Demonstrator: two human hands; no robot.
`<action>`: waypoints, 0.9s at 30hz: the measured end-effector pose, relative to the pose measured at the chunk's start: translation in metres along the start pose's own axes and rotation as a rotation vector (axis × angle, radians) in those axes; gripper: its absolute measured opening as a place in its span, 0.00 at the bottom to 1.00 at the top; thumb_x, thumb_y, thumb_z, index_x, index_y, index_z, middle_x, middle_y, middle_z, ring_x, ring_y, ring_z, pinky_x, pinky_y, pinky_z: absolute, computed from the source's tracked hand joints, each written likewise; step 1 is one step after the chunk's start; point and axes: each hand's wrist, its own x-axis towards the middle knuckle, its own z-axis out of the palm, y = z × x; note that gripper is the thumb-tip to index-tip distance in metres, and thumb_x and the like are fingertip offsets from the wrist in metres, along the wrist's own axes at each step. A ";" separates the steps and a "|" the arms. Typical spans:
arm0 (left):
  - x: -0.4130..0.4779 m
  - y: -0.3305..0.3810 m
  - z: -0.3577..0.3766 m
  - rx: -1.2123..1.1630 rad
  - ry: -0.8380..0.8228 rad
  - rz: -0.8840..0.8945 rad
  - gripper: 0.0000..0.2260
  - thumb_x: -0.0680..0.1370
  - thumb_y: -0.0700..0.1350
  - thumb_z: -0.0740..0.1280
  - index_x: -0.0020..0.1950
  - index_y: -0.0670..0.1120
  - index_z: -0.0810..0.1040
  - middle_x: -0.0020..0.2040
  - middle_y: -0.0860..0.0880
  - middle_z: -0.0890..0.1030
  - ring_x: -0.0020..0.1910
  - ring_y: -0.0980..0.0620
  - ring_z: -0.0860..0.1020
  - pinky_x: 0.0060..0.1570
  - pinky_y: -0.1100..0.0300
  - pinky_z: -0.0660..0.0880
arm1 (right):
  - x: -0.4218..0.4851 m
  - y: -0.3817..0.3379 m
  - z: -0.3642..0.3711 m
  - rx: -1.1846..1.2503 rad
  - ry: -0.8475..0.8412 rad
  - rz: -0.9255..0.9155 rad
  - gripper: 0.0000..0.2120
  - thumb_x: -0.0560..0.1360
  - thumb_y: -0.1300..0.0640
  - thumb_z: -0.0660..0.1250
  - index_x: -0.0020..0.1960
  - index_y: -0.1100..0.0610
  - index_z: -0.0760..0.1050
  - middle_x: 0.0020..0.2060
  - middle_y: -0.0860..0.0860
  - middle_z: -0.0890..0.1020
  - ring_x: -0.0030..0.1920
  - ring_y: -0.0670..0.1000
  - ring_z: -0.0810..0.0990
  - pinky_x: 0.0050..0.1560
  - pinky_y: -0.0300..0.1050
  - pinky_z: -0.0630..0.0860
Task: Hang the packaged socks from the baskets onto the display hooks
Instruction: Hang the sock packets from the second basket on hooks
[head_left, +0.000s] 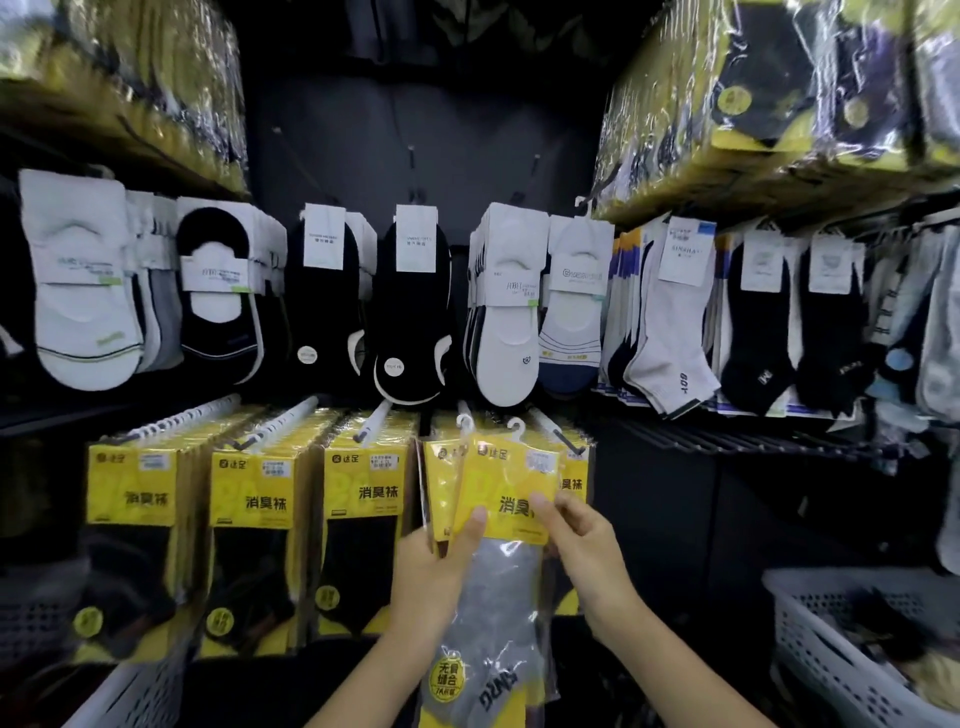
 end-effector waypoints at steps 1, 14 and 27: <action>-0.003 0.001 0.001 -0.022 -0.006 0.001 0.15 0.66 0.59 0.70 0.40 0.48 0.82 0.28 0.54 0.81 0.26 0.59 0.78 0.25 0.70 0.71 | -0.004 -0.004 0.001 0.023 -0.012 0.001 0.14 0.71 0.47 0.70 0.48 0.57 0.80 0.39 0.49 0.84 0.39 0.48 0.82 0.36 0.36 0.76; -0.005 0.011 -0.028 0.252 0.082 0.050 0.21 0.76 0.59 0.59 0.28 0.48 0.60 0.17 0.54 0.58 0.16 0.57 0.59 0.19 0.68 0.59 | -0.007 0.022 -0.061 0.022 0.161 0.163 0.08 0.79 0.61 0.62 0.55 0.59 0.78 0.48 0.54 0.85 0.48 0.52 0.83 0.47 0.44 0.78; 0.018 -0.008 -0.022 0.280 0.074 0.087 0.23 0.72 0.64 0.56 0.38 0.44 0.72 0.19 0.54 0.58 0.18 0.58 0.59 0.20 0.69 0.57 | 0.054 0.022 -0.078 -0.123 0.055 0.089 0.06 0.80 0.62 0.61 0.52 0.55 0.76 0.46 0.49 0.83 0.43 0.43 0.83 0.35 0.29 0.76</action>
